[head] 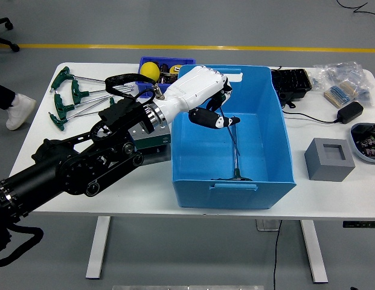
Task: Lift tool from toolbox,place it in box,lift tool from toolbox,place it in box
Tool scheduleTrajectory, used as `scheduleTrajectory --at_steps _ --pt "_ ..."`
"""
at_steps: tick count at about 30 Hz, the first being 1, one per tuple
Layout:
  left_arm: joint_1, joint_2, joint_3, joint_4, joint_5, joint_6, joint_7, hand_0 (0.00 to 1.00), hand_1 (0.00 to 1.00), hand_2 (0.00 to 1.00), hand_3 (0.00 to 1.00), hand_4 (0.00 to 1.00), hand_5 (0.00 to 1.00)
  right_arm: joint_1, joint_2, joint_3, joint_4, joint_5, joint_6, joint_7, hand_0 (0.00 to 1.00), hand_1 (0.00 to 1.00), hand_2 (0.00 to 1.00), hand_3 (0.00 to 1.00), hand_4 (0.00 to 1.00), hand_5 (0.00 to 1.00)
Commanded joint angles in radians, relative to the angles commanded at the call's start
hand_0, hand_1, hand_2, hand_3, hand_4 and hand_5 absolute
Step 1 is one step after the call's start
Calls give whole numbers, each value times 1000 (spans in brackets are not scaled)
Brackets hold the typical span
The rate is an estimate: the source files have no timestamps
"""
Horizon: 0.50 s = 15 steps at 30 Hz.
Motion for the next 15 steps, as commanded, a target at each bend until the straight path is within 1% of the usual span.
scheduleTrajectory --at_steps 3,4,9,10,13,15 --pt "-15 -26 18 13 -17 -10 -10 232 203 302 474 797 363 2 -1 3 0 -6 -1 -1 726 692 731 586 825 724" --pt "-19 -32 25 13 -20 -11 -15 291 347 534 604 835 432 2 -1 4 0 -8 -1 -2 724 692 731 587 825 725" --pt "-40 -64 56 11 -41 -28 -33 291 347 534 604 835 432 2 -2 8 1 -18 0 -5 724 692 731 587 825 725" --pt "-42 -68 58 11 -41 -35 -32 332 459 685 666 894 568 3 -3 8 1 -18 0 -5 725 693 731 587 825 725" --pt "-47 -75 60 11 -27 -60 -22 332 459 685 666 894 568 3 -4 8 1 -18 0 -5 725 693 731 587 825 725" --pt "-46 -74 59 12 -26 -64 -24 332 459 685 666 894 568 3 -4 7 1 -14 0 -4 725 693 731 587 825 725"
